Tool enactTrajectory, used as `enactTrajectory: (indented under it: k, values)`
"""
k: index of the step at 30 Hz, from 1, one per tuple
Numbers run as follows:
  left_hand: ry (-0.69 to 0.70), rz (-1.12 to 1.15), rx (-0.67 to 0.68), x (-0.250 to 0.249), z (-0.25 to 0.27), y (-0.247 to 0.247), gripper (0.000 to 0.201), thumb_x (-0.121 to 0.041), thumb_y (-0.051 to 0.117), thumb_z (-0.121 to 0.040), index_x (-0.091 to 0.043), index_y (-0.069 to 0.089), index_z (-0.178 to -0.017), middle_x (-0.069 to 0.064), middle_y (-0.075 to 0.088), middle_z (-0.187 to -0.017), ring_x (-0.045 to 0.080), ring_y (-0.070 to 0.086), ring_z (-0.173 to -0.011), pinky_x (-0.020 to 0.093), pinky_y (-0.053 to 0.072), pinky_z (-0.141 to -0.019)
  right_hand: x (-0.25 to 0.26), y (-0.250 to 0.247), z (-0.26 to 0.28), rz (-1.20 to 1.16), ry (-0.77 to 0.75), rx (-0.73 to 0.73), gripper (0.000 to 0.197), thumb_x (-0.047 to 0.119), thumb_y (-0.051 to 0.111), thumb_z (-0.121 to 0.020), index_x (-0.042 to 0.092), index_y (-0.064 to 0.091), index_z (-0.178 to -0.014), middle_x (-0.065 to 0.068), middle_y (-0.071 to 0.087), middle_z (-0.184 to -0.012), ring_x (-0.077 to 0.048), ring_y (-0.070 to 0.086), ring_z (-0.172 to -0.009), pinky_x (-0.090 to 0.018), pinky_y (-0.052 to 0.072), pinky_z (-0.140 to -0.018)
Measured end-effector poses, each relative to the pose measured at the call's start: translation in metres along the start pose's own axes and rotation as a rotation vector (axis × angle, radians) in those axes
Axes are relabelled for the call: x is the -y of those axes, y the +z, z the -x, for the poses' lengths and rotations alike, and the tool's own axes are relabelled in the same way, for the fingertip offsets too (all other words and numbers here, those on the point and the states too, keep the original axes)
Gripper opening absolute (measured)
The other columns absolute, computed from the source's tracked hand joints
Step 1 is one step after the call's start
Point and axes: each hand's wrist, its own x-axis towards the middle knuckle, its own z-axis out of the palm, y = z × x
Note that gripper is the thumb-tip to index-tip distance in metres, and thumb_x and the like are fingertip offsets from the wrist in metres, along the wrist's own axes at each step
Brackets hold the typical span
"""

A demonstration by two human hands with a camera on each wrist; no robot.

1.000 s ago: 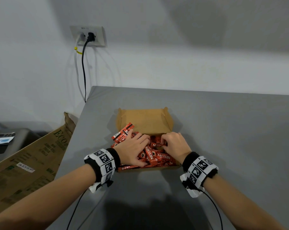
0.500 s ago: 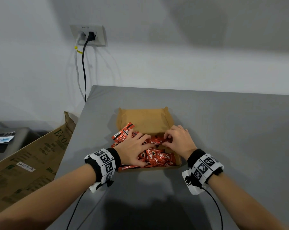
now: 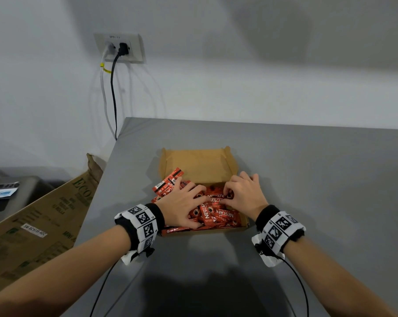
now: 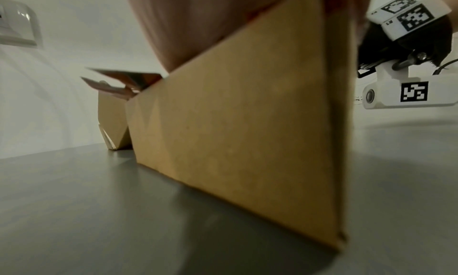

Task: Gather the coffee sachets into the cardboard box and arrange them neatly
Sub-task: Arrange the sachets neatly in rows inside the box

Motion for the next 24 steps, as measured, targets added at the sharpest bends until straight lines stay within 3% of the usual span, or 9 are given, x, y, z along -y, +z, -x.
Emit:
enactTrajectory:
  k: [9, 15, 21, 24]
  values:
    - [0.006, -0.015, 0.005, 0.0, 0.0, -0.001, 0.062, -0.07, 0.039, -0.072, -0.031, 0.053, -0.118, 0.005, 0.054, -0.116, 0.021, 0.056, -0.099, 0.059, 0.04, -0.091, 0.011, 0.003, -0.007, 0.006, -0.08, 0.045, 0.026, 0.043, 0.061, -0.083, 0.024, 0.064, -0.1, 0.007, 0.059, -0.11, -0.018, 0.044, -0.108, -0.038, 0.024, -0.088]
    - [0.006, -0.014, 0.011, 0.0, 0.0, 0.0, 0.06, -0.07, 0.043, -0.072, -0.03, 0.057, -0.114, 0.004, 0.053, -0.114, 0.02, 0.055, -0.097, 0.059, 0.039, -0.092, 0.016, 0.001, -0.013, -0.056, -0.077, 0.03, 0.014, 0.034, 0.062, -0.084, 0.021, 0.064, -0.089, 0.008, 0.059, -0.1, -0.017, 0.045, -0.101, -0.036, 0.024, -0.083]
    - [-0.017, 0.022, 0.041, 0.001, -0.001, 0.0, 0.068, -0.07, 0.038, -0.071, -0.026, 0.056, -0.12, 0.005, 0.052, -0.117, 0.022, 0.052, -0.103, 0.061, 0.031, -0.098, 0.02, -0.001, -0.016, -0.045, -0.07, 0.037, 0.01, 0.03, 0.061, -0.085, 0.021, 0.063, -0.089, 0.008, 0.058, -0.1, -0.017, 0.046, -0.101, -0.035, 0.023, -0.083]
    - [-0.005, 0.01, 0.034, 0.001, 0.0, 0.001, 0.068, -0.071, 0.037, -0.071, -0.024, 0.057, -0.118, 0.003, 0.055, -0.115, 0.022, 0.054, -0.101, 0.061, 0.035, -0.096, 0.019, -0.001, -0.016, -0.053, -0.071, 0.033, 0.009, 0.029, 0.061, -0.085, 0.021, 0.063, -0.089, 0.008, 0.059, -0.1, -0.017, 0.047, -0.101, -0.035, 0.024, -0.083]
